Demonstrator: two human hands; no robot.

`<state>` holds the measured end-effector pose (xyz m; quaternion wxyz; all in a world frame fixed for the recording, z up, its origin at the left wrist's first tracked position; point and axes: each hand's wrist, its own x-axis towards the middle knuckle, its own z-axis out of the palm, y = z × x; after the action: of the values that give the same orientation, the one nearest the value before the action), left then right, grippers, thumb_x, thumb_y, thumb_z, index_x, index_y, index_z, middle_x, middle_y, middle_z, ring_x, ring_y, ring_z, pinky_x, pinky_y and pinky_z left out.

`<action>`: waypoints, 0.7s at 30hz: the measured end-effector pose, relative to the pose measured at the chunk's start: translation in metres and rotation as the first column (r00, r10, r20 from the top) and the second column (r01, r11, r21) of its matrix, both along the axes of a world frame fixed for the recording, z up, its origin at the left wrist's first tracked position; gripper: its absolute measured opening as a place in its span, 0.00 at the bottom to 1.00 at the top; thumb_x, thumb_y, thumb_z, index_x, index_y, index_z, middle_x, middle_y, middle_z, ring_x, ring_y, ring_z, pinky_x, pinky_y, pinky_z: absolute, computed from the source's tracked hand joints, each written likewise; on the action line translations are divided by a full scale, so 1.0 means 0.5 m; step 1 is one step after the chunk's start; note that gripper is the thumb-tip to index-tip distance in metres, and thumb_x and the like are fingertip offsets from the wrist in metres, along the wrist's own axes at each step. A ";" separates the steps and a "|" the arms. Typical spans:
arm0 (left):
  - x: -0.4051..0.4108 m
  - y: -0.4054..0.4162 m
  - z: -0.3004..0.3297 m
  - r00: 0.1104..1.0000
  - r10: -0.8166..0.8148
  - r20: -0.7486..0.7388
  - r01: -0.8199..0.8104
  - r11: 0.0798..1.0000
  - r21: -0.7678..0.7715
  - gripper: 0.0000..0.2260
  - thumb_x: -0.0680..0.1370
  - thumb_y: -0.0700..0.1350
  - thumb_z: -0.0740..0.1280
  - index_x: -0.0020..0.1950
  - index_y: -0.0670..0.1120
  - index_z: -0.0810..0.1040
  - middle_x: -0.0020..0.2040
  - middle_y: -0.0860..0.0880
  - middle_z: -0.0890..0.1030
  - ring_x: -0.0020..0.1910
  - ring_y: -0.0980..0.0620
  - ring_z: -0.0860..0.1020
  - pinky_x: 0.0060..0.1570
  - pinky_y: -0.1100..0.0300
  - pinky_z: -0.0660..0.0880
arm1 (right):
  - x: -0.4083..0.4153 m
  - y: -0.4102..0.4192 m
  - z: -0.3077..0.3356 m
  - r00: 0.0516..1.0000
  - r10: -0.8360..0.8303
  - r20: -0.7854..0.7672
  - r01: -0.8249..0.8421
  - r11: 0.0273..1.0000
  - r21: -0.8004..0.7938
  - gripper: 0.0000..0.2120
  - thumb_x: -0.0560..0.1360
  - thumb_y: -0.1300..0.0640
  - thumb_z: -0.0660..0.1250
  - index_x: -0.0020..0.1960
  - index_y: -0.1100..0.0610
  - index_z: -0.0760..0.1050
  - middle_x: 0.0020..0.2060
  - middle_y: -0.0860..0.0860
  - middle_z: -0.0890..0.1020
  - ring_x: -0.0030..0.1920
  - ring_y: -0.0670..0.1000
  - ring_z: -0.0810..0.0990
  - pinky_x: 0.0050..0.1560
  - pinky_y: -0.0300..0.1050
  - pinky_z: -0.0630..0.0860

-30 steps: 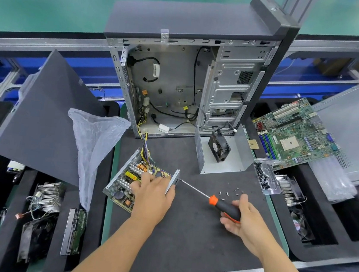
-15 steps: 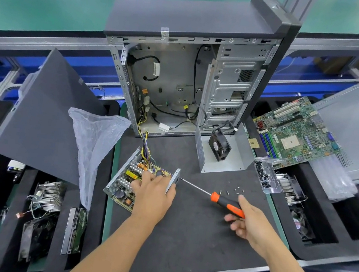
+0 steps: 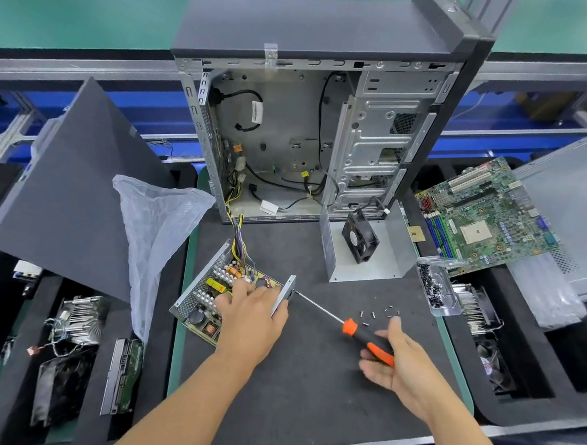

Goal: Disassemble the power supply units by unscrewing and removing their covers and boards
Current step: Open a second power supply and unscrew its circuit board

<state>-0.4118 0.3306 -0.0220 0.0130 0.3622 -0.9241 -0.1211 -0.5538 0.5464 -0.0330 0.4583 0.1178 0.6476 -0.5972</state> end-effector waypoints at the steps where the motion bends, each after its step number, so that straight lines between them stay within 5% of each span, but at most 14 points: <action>1: 0.000 -0.001 0.000 1.000 0.000 0.004 0.000 1.000 0.001 0.12 0.83 0.55 0.55 0.46 0.54 0.74 0.41 0.56 0.77 0.53 0.52 0.64 0.47 0.52 0.56 | -0.001 0.001 -0.004 0.998 0.053 -0.025 -0.052 0.998 0.033 0.19 0.81 0.44 0.62 0.55 0.60 0.76 0.43 0.62 0.83 0.37 0.57 0.84 0.35 0.45 0.81; 5: 0.000 -0.001 -0.001 1.000 -0.003 0.006 0.003 1.000 0.005 0.13 0.83 0.56 0.55 0.47 0.54 0.75 0.41 0.56 0.77 0.54 0.52 0.64 0.48 0.52 0.56 | -0.005 0.010 -0.014 0.991 -0.113 -0.067 0.103 0.985 -0.135 0.10 0.77 0.63 0.70 0.57 0.63 0.76 0.52 0.61 0.78 0.41 0.51 0.85 0.44 0.43 0.82; 7: 0.000 -0.001 -0.001 1.000 -0.003 -0.003 0.003 1.000 0.010 0.13 0.83 0.55 0.55 0.47 0.53 0.76 0.41 0.56 0.76 0.53 0.52 0.64 0.48 0.52 0.56 | -0.002 0.005 -0.013 0.993 -0.104 -0.054 0.098 0.989 -0.108 0.14 0.77 0.54 0.70 0.57 0.62 0.75 0.51 0.61 0.79 0.39 0.52 0.85 0.40 0.43 0.82; 10: 0.001 0.000 -0.001 1.000 -0.003 0.003 0.003 1.000 0.012 0.13 0.83 0.56 0.55 0.47 0.54 0.75 0.41 0.57 0.76 0.54 0.52 0.64 0.48 0.52 0.57 | 0.000 0.000 -0.008 0.994 0.101 -0.043 -0.094 0.985 0.147 0.27 0.81 0.37 0.54 0.54 0.59 0.77 0.40 0.61 0.84 0.26 0.52 0.77 0.25 0.40 0.74; 14: 0.001 -0.001 -0.001 1.000 -0.006 0.008 0.006 1.000 0.018 0.13 0.83 0.56 0.55 0.47 0.54 0.75 0.42 0.57 0.76 0.54 0.52 0.64 0.49 0.52 0.58 | -0.006 0.012 -0.012 0.995 -0.029 -0.096 0.030 0.999 0.015 0.07 0.80 0.58 0.67 0.55 0.60 0.77 0.45 0.59 0.83 0.34 0.55 0.82 0.33 0.42 0.77; 16: 0.000 -0.001 -0.001 1.000 -0.009 0.005 0.009 1.000 0.013 0.12 0.83 0.56 0.55 0.47 0.54 0.74 0.41 0.57 0.76 0.54 0.52 0.64 0.49 0.52 0.57 | -0.008 0.016 -0.008 0.989 -0.134 -0.060 0.127 0.986 -0.106 0.12 0.75 0.64 0.71 0.57 0.59 0.76 0.48 0.58 0.82 0.42 0.55 0.85 0.40 0.43 0.77; 21: 0.000 -0.001 -0.002 1.000 0.007 0.003 -0.007 1.000 0.009 0.12 0.83 0.56 0.54 0.44 0.54 0.70 0.42 0.56 0.77 0.53 0.52 0.64 0.48 0.53 0.56 | -0.007 0.002 -0.008 0.986 -0.164 0.036 0.166 0.985 -0.051 0.16 0.81 0.49 0.64 0.55 0.63 0.74 0.50 0.61 0.81 0.47 0.63 0.86 0.37 0.46 0.82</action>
<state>-0.4115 0.3302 -0.0232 0.0105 0.3655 -0.9223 -0.1248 -0.5572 0.5476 -0.0368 0.4205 0.1681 0.6119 -0.6484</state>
